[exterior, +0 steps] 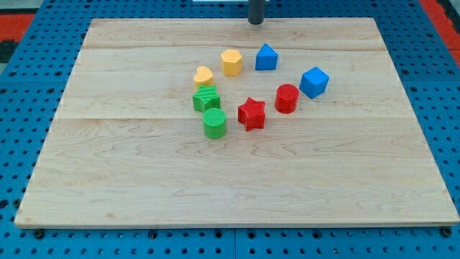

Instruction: Slightly move the blue cube upwards

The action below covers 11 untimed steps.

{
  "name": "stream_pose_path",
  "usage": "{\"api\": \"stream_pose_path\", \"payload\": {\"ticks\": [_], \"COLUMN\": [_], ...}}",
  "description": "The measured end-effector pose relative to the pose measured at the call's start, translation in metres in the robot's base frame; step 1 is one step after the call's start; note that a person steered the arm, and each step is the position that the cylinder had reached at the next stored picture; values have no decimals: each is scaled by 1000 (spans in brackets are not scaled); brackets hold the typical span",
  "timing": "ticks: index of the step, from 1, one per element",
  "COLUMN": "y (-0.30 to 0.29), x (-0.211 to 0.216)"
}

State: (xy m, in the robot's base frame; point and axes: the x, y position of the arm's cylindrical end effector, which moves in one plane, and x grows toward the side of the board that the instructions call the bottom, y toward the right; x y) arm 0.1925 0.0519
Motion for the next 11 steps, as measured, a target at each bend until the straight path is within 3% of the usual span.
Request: {"api": "stream_pose_path", "payload": {"ticks": [1, 2, 3, 4, 6, 7, 8, 9, 10, 11], "y": [22, 60, 64, 77, 185, 199, 148, 81, 97, 160], "x": [22, 80, 165, 173, 157, 213, 241, 207, 174, 147]}}
